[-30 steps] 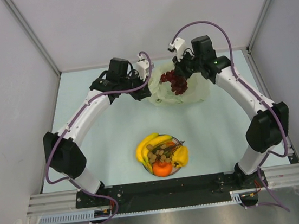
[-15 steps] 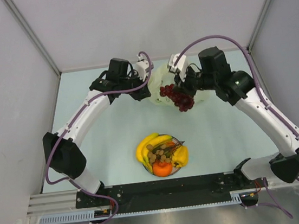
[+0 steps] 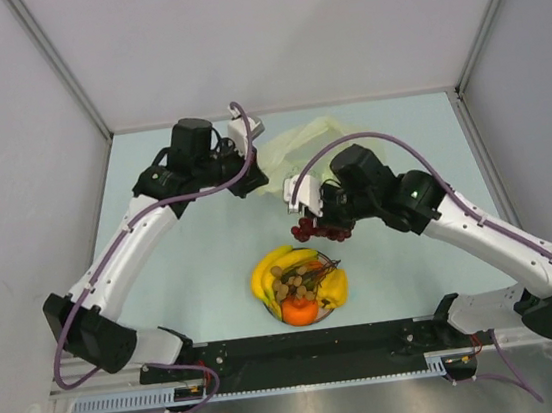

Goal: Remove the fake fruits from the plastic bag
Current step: Place the fake fruit on the plate.

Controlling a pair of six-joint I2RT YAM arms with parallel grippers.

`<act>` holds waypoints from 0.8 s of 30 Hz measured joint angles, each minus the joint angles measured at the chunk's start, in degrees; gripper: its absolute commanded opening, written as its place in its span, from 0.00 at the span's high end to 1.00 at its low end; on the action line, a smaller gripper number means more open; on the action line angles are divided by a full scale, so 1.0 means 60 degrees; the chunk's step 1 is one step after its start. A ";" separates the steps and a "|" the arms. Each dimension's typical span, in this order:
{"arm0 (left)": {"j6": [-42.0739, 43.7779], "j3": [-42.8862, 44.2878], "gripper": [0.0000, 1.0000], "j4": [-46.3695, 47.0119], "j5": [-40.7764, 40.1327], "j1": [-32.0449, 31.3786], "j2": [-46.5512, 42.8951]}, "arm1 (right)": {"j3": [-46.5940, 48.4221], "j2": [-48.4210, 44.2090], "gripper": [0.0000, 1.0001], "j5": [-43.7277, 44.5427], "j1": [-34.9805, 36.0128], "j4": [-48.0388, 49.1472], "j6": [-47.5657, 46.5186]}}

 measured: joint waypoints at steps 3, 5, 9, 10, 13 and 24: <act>0.0015 -0.0226 0.99 0.0047 -0.0066 0.0000 -0.0361 | -0.0266 0.0000 1.00 0.0277 0.0492 0.0113 -0.0331; 0.0018 -0.0361 1.00 0.0076 -0.0120 0.0000 -0.0506 | -0.0430 0.0000 1.00 0.0375 0.0663 0.0168 -0.0528; 0.0025 -0.0696 1.00 0.0117 -0.0168 0.0000 -0.0805 | -0.0812 0.0033 1.00 0.0525 0.0918 0.0240 -0.0871; 0.0029 -0.0769 1.00 0.0113 -0.0171 0.0004 -0.0882 | -0.0852 0.0055 1.00 0.0561 0.0969 0.0262 -0.0922; 0.0047 -0.1005 1.00 0.0117 -0.0171 0.0022 -0.1137 | -0.0889 0.0186 1.00 0.0678 0.1166 0.0361 -0.1082; 0.0004 -0.1483 1.00 0.0291 -0.0157 0.0259 -0.1570 | -0.0892 0.0521 1.00 0.1096 0.2131 0.0641 -0.1370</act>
